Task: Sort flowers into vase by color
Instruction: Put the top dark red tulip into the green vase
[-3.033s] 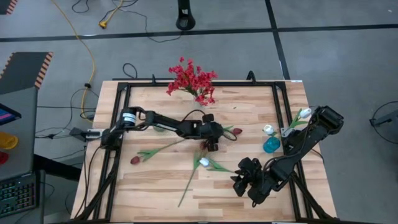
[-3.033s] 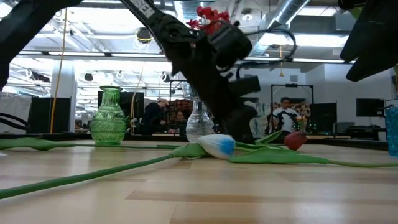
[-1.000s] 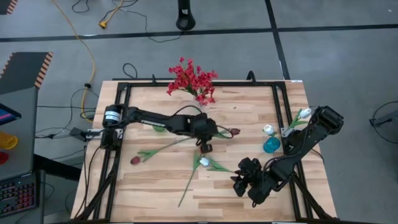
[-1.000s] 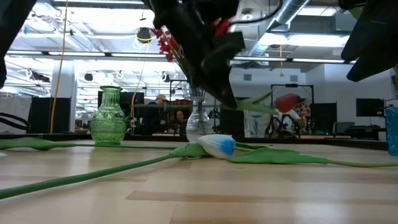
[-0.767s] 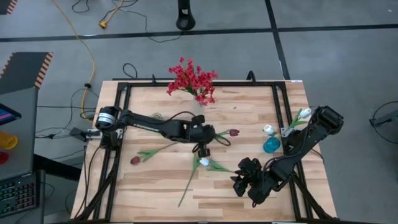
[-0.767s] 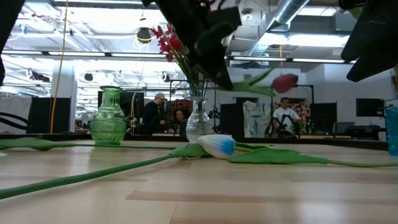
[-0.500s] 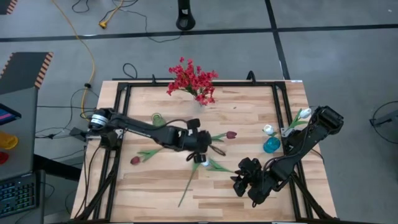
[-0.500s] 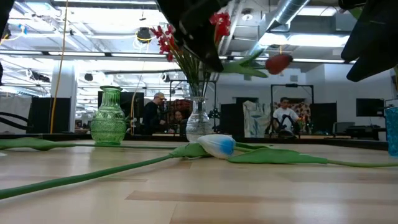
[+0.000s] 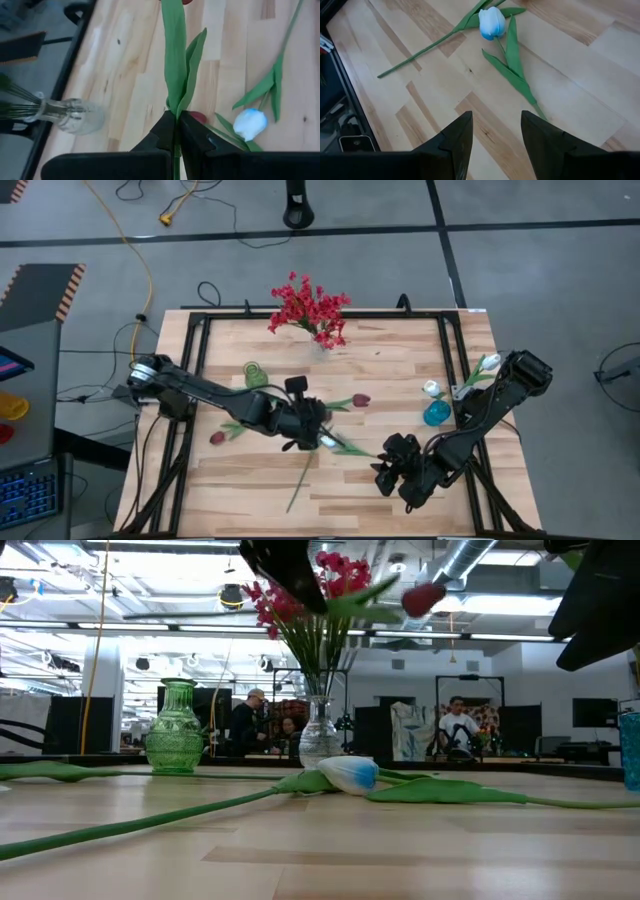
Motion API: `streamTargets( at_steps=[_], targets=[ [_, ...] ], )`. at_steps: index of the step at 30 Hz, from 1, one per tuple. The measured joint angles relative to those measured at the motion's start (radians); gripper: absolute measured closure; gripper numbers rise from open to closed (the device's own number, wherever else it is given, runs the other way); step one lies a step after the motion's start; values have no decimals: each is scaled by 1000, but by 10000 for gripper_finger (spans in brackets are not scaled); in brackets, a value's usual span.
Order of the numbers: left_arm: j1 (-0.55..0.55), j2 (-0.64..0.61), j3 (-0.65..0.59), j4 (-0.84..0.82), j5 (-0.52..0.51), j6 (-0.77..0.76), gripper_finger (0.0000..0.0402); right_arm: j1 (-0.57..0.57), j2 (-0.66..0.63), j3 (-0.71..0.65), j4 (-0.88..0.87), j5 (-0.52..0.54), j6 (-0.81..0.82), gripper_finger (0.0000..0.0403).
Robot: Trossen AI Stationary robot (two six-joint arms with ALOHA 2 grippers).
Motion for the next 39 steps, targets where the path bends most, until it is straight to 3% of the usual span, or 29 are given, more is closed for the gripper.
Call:
streamTargets(
  at_steps=[4,10,16,23,27,33,39],
  targets=[
    [-40,-78,-53,6,-73,-30,401,0,0,0,0,0,-2,207],
    [-84,-263,-270,99,-191,-135,401,0,0,0,0,0,-2,207],
    [-104,-477,-525,433,-333,-53,401,0,0,0,0,0,-2,207],
    [-94,-660,-784,945,-465,246,401,0,0,0,0,0,-2,207],
    [-57,-714,-918,1326,-447,485,401,0,0,0,0,0,-2,207],
    [60,-730,-1098,1845,-225,716,401,0,0,0,0,0,-2,207],
    [169,-731,-1169,2015,-171,782,401,0,0,0,0,0,-2,207]
  ],
)
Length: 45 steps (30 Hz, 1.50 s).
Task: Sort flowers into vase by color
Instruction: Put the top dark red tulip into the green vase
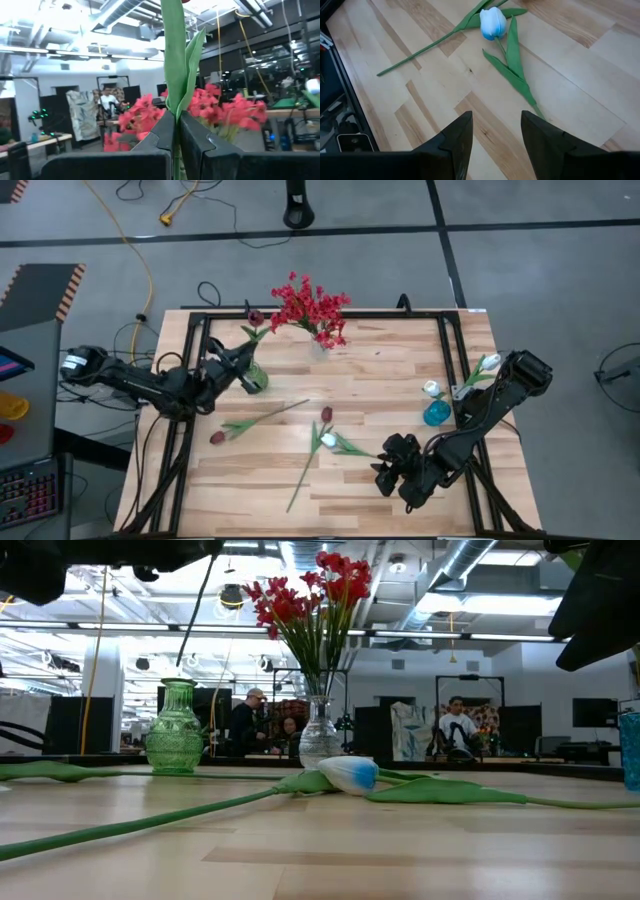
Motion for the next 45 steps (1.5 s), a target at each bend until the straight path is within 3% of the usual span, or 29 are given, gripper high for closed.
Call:
streamTargets(
  at_steps=[8,21,39,45],
  targets=[
    [116,11,-10,-29,108,-68,401,0,0,0,0,2,0,207],
    [128,11,-9,-167,64,-169,401,0,0,0,0,2,0,207],
    [129,11,-9,-222,23,-144,401,0,0,0,0,2,1,207],
    [128,11,-9,-220,-13,-148,359,0,0,0,0,2,1,207]
  ],
)
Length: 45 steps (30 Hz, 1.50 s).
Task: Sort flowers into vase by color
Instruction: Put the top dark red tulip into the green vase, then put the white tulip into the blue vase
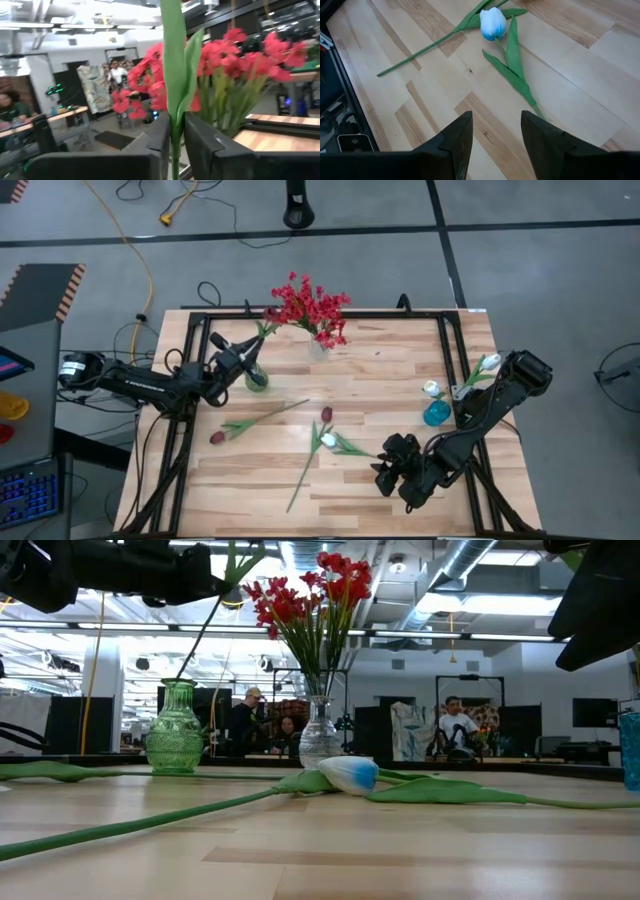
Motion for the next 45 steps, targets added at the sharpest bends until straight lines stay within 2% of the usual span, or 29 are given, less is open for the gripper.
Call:
streamTargets(
  at_steps=[9,16,20,27,37,45],
  targets=[
    [-45,0,0,0,-103,21,271,0,0,0,0,0,0,207],
    [-117,0,0,0,-213,52,225,0,0,0,0,0,-1,207],
    [-172,0,0,0,-310,96,205,0,0,0,0,0,-73,207],
    [-276,-1,0,1,-473,161,196,-23,6,0,4,0,-185,207],
    [-376,0,0,-1,-485,161,196,-53,96,0,114,-1,-355,207],
    [-400,0,1,-3,-477,161,196,-80,196,0,125,-2,-367,207]
  ],
)
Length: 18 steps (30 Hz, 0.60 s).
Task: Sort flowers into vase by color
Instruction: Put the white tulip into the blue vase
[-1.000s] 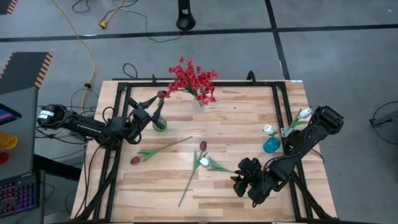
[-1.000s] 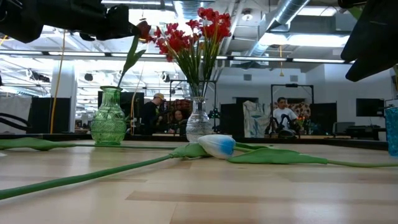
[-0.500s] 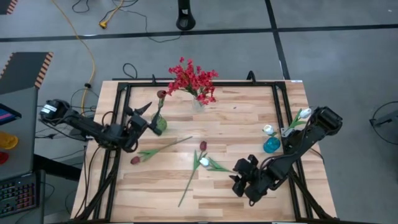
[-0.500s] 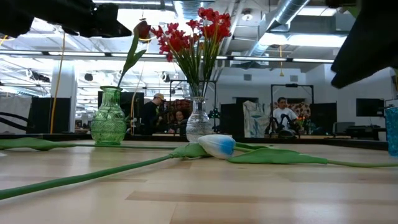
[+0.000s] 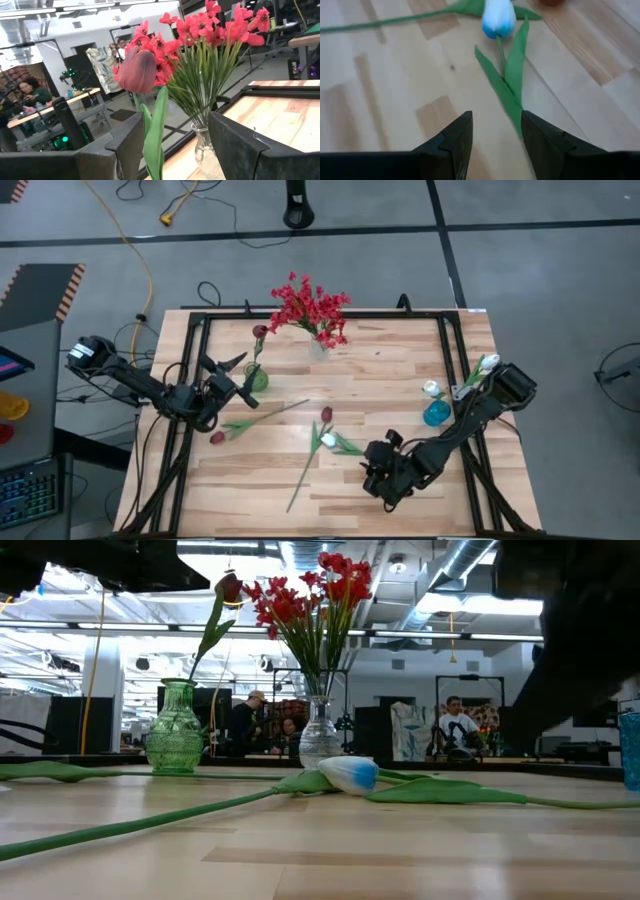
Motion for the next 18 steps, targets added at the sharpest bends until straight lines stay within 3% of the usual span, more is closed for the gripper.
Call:
streamTargets(
  at_steps=[18],
  targets=[
    [0,0,0,-1,0,-7,196,-47,64,0,-1,-1,-22,207]
  ],
)
